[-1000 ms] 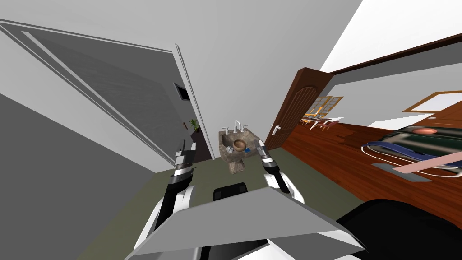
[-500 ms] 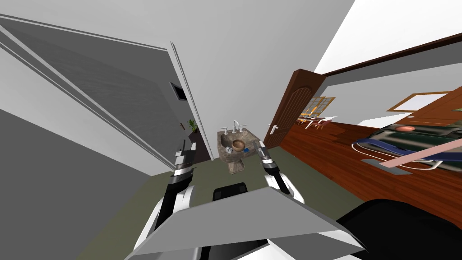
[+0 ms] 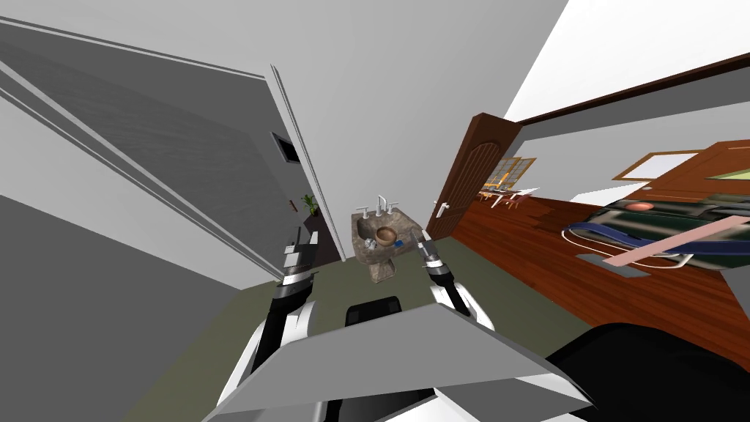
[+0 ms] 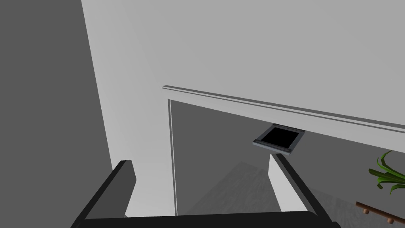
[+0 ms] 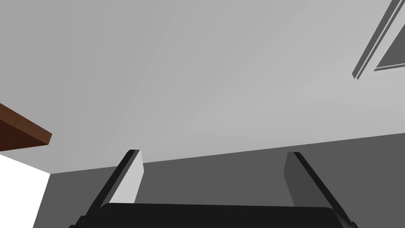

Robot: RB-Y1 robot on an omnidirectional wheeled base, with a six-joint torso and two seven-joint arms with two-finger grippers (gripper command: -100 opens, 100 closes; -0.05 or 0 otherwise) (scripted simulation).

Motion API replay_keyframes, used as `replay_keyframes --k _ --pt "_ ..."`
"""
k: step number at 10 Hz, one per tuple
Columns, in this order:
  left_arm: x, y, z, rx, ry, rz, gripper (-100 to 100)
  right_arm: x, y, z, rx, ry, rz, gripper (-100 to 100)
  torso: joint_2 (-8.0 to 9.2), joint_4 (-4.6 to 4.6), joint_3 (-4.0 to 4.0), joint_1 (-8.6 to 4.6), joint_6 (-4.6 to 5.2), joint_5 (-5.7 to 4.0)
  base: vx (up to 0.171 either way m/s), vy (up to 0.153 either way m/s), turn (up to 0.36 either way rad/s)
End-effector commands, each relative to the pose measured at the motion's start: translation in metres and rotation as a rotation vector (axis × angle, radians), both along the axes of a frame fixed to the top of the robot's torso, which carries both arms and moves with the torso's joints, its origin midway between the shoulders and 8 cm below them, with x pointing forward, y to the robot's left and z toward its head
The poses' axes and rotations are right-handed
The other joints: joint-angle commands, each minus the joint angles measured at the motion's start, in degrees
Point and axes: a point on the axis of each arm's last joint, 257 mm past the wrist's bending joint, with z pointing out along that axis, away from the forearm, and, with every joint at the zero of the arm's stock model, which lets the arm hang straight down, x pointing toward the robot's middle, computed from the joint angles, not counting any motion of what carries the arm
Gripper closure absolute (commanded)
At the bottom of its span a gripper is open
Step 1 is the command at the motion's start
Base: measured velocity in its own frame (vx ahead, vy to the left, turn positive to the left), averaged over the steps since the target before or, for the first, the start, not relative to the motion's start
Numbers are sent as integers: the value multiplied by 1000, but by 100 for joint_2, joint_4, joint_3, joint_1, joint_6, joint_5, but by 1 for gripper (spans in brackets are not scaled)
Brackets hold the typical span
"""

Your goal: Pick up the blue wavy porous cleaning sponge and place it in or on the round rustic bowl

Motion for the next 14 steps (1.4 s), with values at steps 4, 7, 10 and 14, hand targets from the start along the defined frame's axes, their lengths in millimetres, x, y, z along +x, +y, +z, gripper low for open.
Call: replay_keyframes --k 4,7,10,14 --pt "0 0 0 0 0 0 0 -1 -1 -20 -142 11 -55 -100 -1 0 0 0 0 0 10 4 -61" --pt "0 0 0 0 0 0 0 -1 -2 -30 -224 15 -86 -100 -1 0 0 2 -1 0 12 10 -55" --pt "0 0 0 0 0 0 0 -1 -2 -40 -307 19 -113 -100 -1 0 -1 2 -1 1 12 12 -51" --pt "0 0 0 0 0 0 0 -1 -2 -51 -414 18 -150 -100 -3 -1 -2 3 1 0 14 15 -58"
